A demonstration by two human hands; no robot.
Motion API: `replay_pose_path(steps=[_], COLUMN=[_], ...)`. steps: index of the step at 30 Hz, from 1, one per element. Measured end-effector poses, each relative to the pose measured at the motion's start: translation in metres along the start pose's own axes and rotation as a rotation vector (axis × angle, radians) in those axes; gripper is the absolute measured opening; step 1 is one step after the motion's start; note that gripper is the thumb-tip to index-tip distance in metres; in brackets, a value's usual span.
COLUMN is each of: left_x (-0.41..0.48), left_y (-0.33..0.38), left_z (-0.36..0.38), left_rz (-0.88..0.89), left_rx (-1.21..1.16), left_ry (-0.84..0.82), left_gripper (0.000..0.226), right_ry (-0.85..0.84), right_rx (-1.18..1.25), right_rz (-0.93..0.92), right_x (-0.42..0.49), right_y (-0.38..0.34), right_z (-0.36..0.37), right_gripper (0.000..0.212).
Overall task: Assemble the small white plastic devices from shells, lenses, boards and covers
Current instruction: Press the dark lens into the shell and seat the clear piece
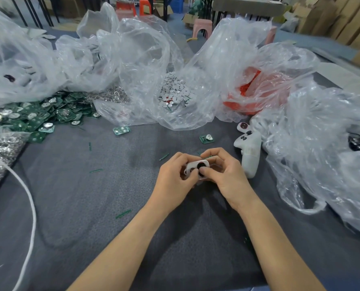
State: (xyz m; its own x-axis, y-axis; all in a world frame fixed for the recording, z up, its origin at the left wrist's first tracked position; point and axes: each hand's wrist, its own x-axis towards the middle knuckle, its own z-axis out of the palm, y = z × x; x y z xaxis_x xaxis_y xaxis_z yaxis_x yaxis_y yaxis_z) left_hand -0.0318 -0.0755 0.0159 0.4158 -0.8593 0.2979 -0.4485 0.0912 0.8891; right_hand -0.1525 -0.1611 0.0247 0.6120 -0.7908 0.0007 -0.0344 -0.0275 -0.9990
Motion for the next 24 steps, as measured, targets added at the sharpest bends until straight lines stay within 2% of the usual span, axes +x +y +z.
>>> replay_pose_path(steps=[4, 8, 11, 16, 20, 24], left_x=[0.0009, 0.0010, 0.0010, 0.0025, 0.0010, 0.0011], left_y=[-0.0023, -0.0026, -0.0013, -0.0038, -0.0039, -0.0004], left_z=[0.0013, 0.0029, 0.0030, 0.0032, 0.0036, 0.0028], left_rz=[-0.021, -0.070, -0.078, -0.040, -0.108, -0.131], left_rx=[0.013, -0.010, -0.021, 0.079, 0.010, -0.044], left_ry=[0.010, 0.050, 0.062, 0.037, 0.111, 0.096], left_gripper=[0.008, 0.019, 0.025, 0.015, 0.020, 0.020], right_ry=[-0.011, -0.002, 0.014, 0.052, 0.064, 0.086], right_rx=[-0.104, -0.222, -0.246, -0.261, -0.264, -0.303], right_rz=[-0.025, -0.067, -0.084, -0.105, -0.093, -0.074], right_x=[0.0003, 0.0001, 0.0010, 0.0008, 0.0014, 0.0013], right_y=[0.0006, 0.0007, 0.0003, 0.0023, 0.0033, 0.0038], right_z=[-0.0003, 0.0016, 0.0000, -0.0012, 0.0017, 0.0024], right_gripper=[0.034, 0.034, 0.031, 0.030, 0.022, 0.020])
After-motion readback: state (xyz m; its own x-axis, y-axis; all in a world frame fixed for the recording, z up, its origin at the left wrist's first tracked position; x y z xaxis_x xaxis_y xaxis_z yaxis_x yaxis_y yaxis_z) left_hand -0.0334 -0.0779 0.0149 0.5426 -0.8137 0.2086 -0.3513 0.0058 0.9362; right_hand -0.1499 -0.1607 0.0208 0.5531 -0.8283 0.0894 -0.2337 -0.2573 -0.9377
